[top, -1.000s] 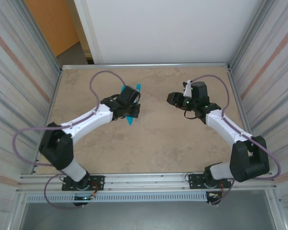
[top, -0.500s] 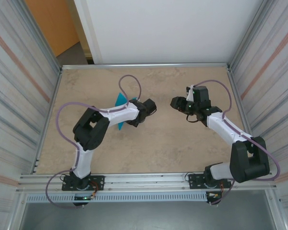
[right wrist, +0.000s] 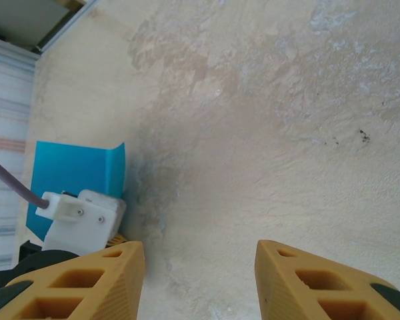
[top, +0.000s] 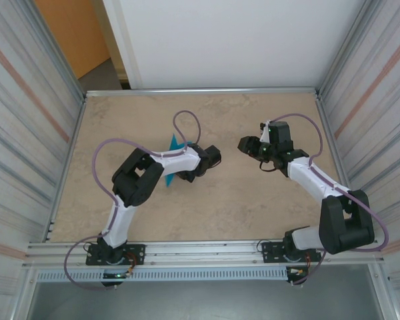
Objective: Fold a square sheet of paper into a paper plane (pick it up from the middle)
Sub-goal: Turn over the paper at the center of the table.
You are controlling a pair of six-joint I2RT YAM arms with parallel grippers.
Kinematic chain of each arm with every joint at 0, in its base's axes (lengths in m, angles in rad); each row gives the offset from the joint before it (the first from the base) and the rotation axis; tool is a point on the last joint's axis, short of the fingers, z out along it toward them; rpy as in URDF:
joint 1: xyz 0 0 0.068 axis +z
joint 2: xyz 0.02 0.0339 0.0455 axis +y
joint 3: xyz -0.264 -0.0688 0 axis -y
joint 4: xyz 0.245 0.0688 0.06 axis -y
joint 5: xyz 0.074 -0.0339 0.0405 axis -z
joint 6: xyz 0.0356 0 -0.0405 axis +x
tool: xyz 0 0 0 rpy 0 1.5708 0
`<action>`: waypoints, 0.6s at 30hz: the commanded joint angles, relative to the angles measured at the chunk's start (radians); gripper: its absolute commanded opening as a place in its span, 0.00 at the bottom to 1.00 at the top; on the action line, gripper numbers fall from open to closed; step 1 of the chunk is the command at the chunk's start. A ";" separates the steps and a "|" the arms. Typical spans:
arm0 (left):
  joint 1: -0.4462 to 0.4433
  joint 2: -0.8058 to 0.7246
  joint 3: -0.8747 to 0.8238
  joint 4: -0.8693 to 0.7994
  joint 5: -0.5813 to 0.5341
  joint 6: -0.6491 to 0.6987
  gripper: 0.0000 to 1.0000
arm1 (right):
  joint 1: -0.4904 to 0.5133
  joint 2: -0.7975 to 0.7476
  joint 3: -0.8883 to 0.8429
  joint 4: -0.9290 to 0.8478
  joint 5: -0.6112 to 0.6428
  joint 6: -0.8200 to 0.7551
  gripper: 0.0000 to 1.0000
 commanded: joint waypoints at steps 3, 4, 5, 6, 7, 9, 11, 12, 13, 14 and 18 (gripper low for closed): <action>-0.017 0.002 0.026 -0.014 0.009 -0.035 0.23 | -0.006 -0.018 -0.009 -0.003 0.011 0.025 0.47; -0.020 -0.003 0.028 -0.013 0.014 -0.035 0.24 | -0.005 -0.016 -0.008 -0.003 0.012 0.027 0.47; -0.022 -0.010 0.031 -0.013 0.020 -0.035 0.24 | -0.007 -0.017 -0.009 -0.003 0.015 0.027 0.47; -0.024 -0.020 0.034 -0.016 0.026 -0.037 0.25 | -0.006 -0.017 -0.008 -0.005 0.017 0.028 0.47; -0.029 -0.031 0.035 -0.016 0.030 -0.041 0.26 | -0.006 -0.017 -0.009 -0.007 0.021 0.030 0.48; -0.034 -0.064 0.039 -0.015 0.046 -0.049 0.27 | -0.005 -0.014 -0.007 -0.011 0.028 0.032 0.48; -0.037 -0.089 0.040 -0.015 0.061 -0.059 0.29 | -0.006 -0.015 -0.007 -0.016 0.038 0.035 0.48; -0.039 -0.102 0.042 -0.017 0.073 -0.066 0.31 | -0.006 -0.017 -0.008 -0.016 0.044 0.038 0.48; -0.043 -0.114 0.044 -0.019 0.089 -0.073 0.32 | -0.006 -0.016 -0.010 -0.016 0.048 0.041 0.49; -0.046 -0.124 0.045 -0.018 0.111 -0.078 0.34 | -0.006 -0.018 -0.014 -0.015 0.051 0.045 0.49; -0.083 -0.162 0.048 0.006 0.198 -0.088 0.40 | -0.006 -0.011 -0.009 -0.022 0.063 0.076 0.51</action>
